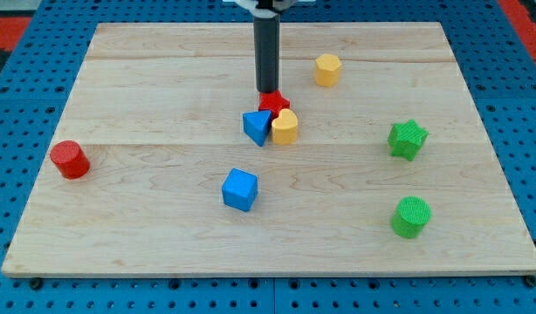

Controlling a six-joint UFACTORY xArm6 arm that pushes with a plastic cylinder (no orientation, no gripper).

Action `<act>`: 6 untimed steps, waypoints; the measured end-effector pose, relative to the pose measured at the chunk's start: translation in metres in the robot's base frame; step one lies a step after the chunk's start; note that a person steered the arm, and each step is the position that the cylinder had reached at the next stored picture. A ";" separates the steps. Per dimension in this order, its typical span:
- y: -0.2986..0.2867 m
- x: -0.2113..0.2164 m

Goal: Push yellow hexagon into red star and yellow heart

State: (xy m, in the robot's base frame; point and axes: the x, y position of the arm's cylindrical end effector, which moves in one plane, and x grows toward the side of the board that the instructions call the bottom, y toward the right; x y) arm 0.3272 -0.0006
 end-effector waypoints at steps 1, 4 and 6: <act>0.021 -0.041; 0.091 -0.032; 0.043 0.024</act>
